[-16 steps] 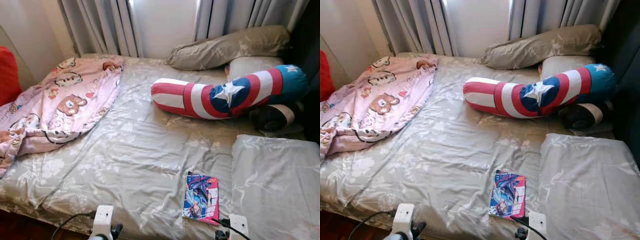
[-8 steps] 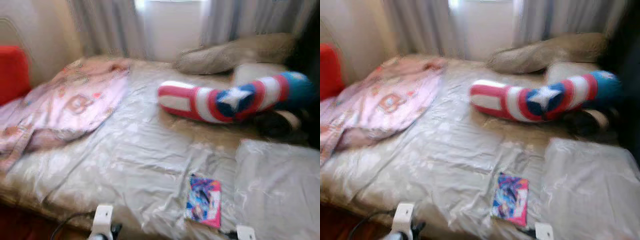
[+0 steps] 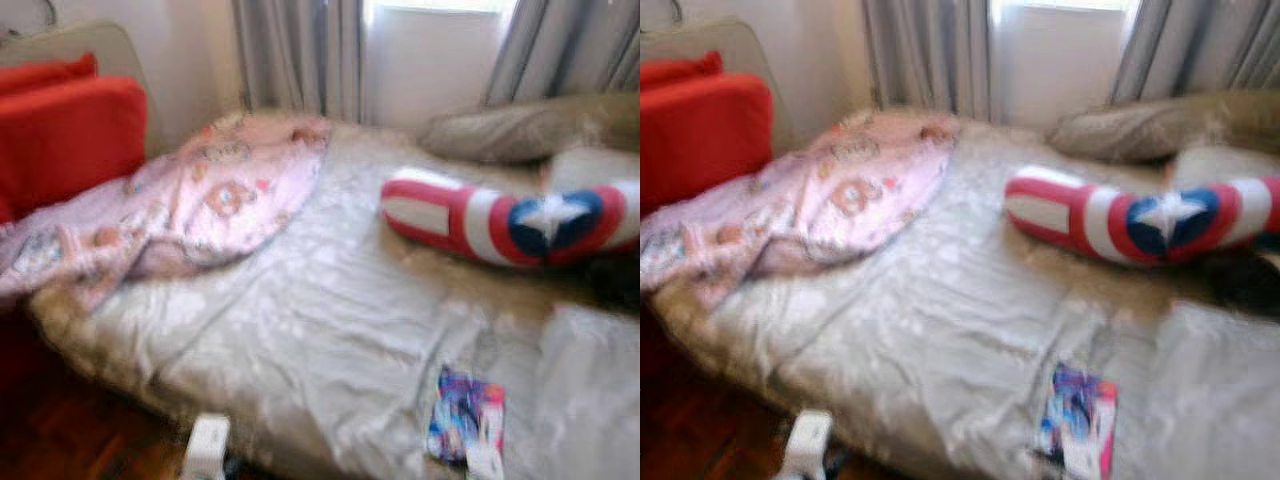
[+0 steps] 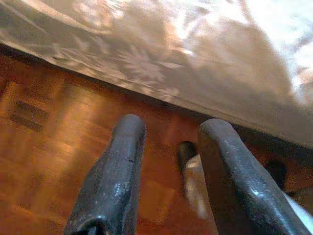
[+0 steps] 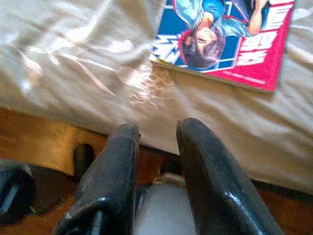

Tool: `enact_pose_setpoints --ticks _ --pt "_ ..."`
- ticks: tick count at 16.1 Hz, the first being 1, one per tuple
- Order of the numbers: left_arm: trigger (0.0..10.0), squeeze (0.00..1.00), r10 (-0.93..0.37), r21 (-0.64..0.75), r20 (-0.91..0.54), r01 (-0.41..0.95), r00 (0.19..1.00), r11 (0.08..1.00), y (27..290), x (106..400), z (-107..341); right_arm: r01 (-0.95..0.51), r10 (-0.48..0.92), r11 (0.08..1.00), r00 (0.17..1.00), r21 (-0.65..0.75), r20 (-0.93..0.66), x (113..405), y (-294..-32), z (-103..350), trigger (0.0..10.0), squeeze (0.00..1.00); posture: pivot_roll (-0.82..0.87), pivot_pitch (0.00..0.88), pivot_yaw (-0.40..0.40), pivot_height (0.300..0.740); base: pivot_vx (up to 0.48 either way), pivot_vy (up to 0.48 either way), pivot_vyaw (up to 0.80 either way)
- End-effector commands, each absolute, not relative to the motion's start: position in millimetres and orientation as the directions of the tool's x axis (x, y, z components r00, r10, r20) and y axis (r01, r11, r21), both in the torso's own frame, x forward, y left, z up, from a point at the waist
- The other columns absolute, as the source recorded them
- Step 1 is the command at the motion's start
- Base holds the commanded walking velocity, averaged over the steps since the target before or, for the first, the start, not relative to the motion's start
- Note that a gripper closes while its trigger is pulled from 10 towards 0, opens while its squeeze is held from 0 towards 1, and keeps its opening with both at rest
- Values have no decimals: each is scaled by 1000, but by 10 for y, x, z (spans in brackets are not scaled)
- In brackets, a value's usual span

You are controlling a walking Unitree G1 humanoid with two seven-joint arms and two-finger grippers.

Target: Clean up the room

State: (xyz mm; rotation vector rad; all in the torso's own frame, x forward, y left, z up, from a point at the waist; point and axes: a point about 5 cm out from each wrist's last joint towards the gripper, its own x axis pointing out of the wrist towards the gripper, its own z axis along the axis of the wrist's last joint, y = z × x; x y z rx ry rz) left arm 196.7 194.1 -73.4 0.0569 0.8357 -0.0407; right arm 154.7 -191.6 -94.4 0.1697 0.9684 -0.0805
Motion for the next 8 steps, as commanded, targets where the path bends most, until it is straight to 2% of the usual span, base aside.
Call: enact_pose_setpoints --ticks 1,5,8 --pt "10000 0 -22 24 -753 61 658 998 1906 1954 -750 162 -10 983 537 92 -843 1435 -1996 -977 10000 0 6 0 4 740 0 480 0" --pt "10000 0 -22 25 -754 62 656 998 1906 1950 -753 155 -10 984 530 86 -848 1411 -2025 -981 10000 0 7 0 3 740 0 480 0" --pt "10000 0 -23 22 -755 61 655 998 1901 1941 -757 142 2 986 530 91 -848 1449 -1919 -985 10000 0 8 0 1 740 0 480 0"
